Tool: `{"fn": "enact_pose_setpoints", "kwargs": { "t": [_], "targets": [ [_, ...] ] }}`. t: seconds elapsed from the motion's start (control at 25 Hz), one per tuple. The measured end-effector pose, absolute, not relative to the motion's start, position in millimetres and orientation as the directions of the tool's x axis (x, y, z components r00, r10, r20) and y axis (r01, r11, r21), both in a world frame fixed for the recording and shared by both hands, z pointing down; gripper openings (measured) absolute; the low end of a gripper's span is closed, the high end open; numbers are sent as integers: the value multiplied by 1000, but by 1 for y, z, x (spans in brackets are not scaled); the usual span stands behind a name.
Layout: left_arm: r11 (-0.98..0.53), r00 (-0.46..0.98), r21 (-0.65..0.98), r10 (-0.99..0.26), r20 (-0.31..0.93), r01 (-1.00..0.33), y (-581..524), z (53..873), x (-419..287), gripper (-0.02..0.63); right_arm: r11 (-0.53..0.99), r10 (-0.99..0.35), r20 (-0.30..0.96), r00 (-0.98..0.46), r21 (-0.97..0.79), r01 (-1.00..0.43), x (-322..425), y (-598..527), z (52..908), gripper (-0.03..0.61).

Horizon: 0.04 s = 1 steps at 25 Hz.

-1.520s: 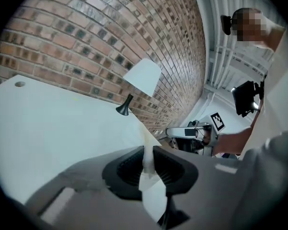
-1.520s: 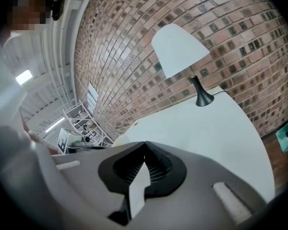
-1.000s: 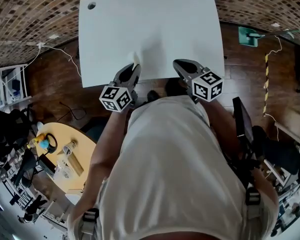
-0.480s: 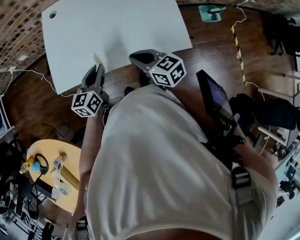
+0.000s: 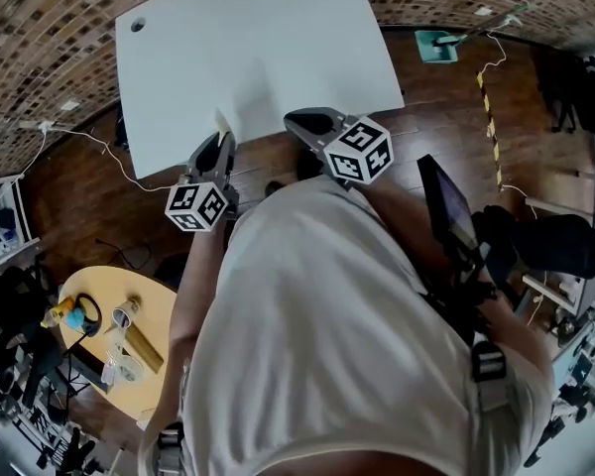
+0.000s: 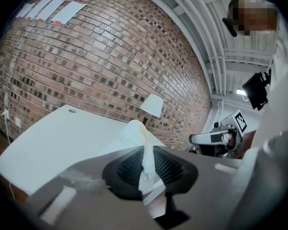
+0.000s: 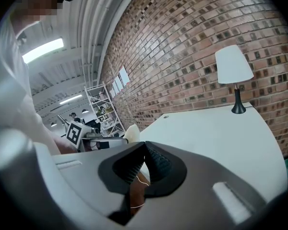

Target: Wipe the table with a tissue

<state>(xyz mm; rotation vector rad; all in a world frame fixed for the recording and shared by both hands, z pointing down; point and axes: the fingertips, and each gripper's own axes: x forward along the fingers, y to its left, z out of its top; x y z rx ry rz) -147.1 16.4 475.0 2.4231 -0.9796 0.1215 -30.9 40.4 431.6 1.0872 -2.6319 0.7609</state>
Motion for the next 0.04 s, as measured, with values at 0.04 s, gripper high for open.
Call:
{"fn": "enact_pose_setpoints", "kwargs": {
  "t": [0.04],
  "targets": [
    [-612,744,436,-613,265,-660,20,476,-143,64,589,-609,365,-704,-387,-710,-29,44,433,6]
  ]
}}
